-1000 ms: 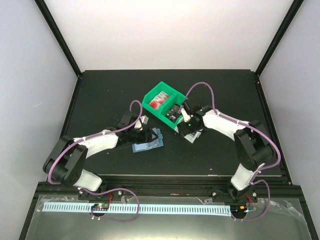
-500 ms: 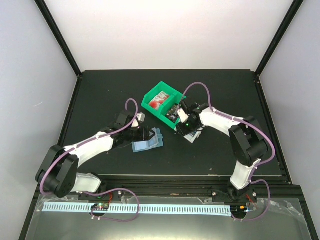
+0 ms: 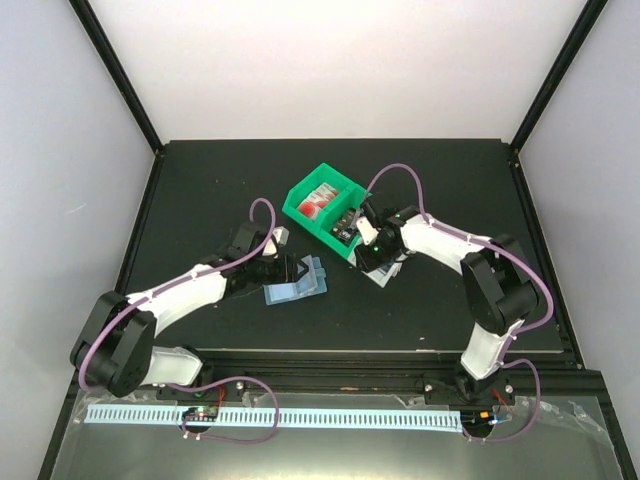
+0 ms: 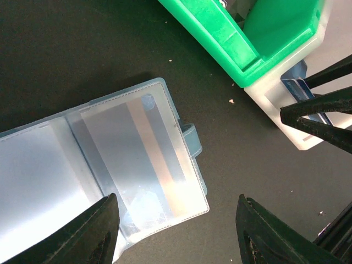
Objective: Put the credit cards into the card holder
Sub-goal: Pick up the credit card from the storage box.
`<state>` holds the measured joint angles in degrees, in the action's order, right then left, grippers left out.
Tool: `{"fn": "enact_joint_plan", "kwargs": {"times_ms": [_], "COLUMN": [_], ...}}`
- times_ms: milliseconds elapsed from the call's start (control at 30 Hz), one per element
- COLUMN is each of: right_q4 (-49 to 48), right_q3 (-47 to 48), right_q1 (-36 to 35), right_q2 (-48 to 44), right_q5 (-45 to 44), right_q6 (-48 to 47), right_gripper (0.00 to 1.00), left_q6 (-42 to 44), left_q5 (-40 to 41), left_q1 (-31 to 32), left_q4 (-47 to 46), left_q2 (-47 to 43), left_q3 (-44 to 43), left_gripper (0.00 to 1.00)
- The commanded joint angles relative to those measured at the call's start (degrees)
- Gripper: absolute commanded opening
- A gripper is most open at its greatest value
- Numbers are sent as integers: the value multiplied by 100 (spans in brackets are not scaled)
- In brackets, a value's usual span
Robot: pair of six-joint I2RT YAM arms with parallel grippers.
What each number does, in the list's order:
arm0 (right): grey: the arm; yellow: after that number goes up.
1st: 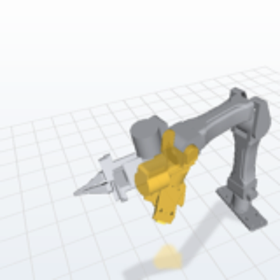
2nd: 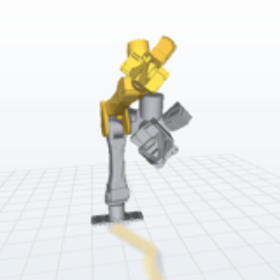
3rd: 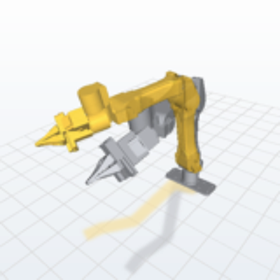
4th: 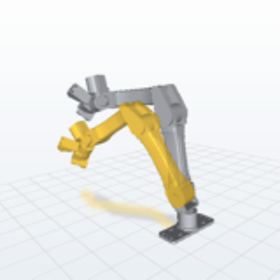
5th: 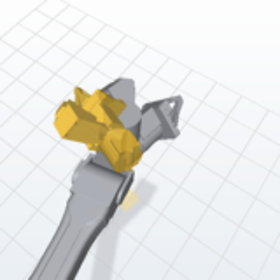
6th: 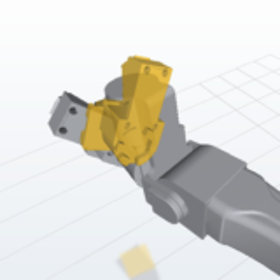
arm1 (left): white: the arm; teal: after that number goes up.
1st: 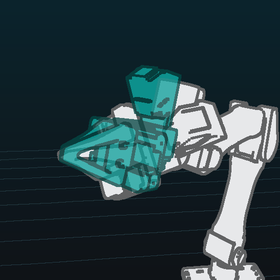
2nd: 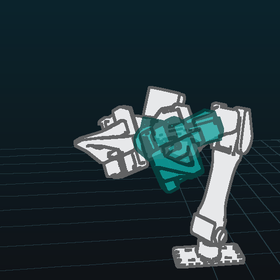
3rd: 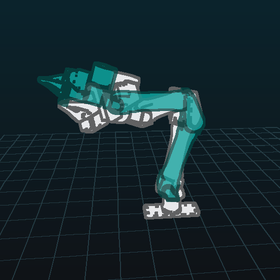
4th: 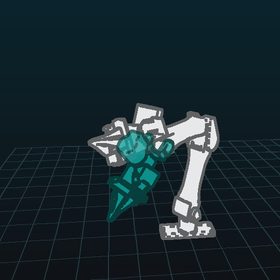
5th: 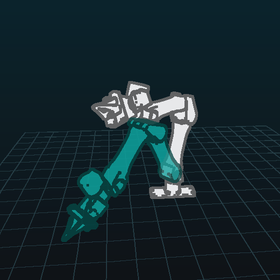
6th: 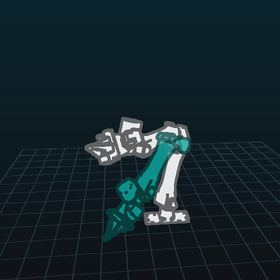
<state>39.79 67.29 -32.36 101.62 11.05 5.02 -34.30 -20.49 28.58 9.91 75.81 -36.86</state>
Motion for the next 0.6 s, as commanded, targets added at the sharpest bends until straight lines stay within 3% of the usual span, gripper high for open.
{"fn": "enact_joint_plan", "kwargs": {"times_ms": [0,567], "right_q4": [117,160], "right_q3": [127,100], "right_q1": [28,29], "right_q2": [-234,-480], "right_q5": [12,-6], "right_q6": [77,130], "right_gripper": [39,26], "left_q6": [99,73], "left_q5": [122,167], "left_q1": [-33,-41], "left_q4": [82,99], "left_q2": [-154,-189], "left_q3": [30,80], "left_gripper": [60,60]}}
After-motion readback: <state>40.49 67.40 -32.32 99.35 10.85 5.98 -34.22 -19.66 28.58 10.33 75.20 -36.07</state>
